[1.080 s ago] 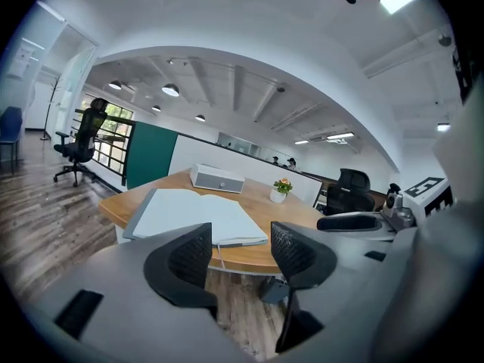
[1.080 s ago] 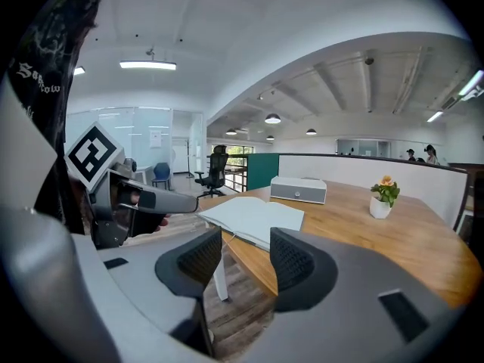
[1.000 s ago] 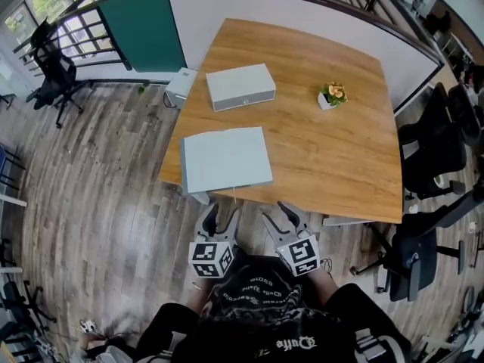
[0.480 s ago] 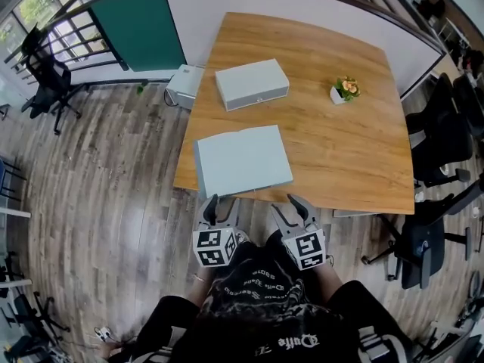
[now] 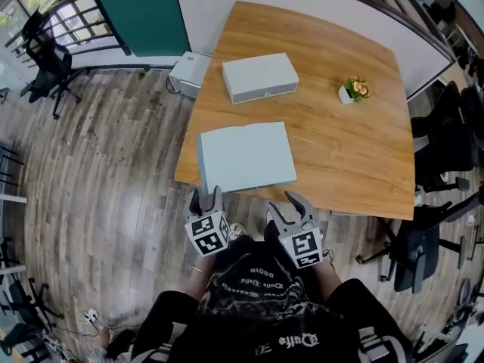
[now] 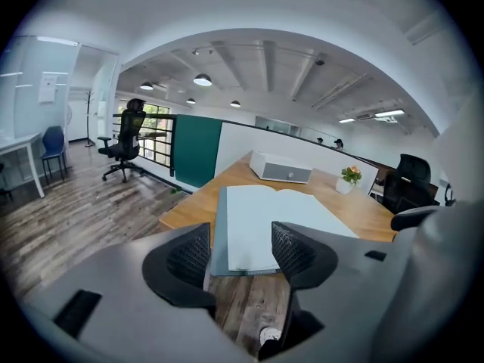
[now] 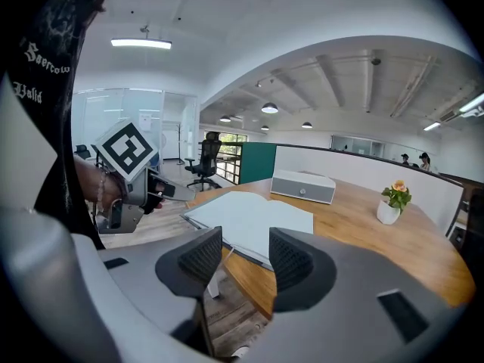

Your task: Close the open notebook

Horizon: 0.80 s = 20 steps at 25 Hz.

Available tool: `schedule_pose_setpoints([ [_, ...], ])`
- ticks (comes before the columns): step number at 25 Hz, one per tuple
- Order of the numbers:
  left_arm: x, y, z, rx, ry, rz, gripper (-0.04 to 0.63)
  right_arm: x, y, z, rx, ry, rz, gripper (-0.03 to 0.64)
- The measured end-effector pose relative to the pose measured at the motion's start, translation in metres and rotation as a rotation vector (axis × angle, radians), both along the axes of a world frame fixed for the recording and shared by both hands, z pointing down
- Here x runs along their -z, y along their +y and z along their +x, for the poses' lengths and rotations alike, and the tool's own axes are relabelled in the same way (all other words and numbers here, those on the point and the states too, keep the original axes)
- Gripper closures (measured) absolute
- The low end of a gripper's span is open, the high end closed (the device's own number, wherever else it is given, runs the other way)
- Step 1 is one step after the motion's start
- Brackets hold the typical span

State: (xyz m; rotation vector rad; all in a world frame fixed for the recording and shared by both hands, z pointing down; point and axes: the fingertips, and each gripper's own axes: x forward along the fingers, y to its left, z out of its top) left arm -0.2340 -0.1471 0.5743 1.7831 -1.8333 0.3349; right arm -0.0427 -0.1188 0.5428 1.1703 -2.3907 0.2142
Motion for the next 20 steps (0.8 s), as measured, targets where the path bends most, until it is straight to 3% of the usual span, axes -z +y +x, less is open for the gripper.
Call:
schedule_pose_setpoints([
  [7, -0.015, -0.015, -0.004, 0.096, 0.057, -0.025, 0.321, -0.004, -0.016, 0.007, 0.066, 0.025, -0.009, 0.420],
  [10, -0.025, -0.015, -0.004, 0.130, 0.032, -0.039, 0.308, -0.008, -0.024, 0.011, 0.099, 0.029, -0.025, 0.426],
  [12, -0.036, -0.012, -0.002, 0.146, 0.019, -0.069, 0.301, -0.015, -0.028, 0.013, 0.121, 0.037, -0.049, 0.428],
  [15, -0.049, -0.005, 0.000, 0.203, 0.063, -0.117, 0.301, -0.020, -0.033, 0.020, 0.136, 0.045, -0.058, 0.431],
  [18, -0.054, -0.003, -0.004, 0.235, 0.028, -0.135, 0.325, -0.022, -0.037, 0.024, 0.150, 0.041, -0.065, 0.434],
  [20, -0.055, -0.005, -0.003, 0.235, 0.048, -0.132, 0.346, -0.023, -0.039, 0.025, 0.160, 0.039, -0.069, 0.437],
])
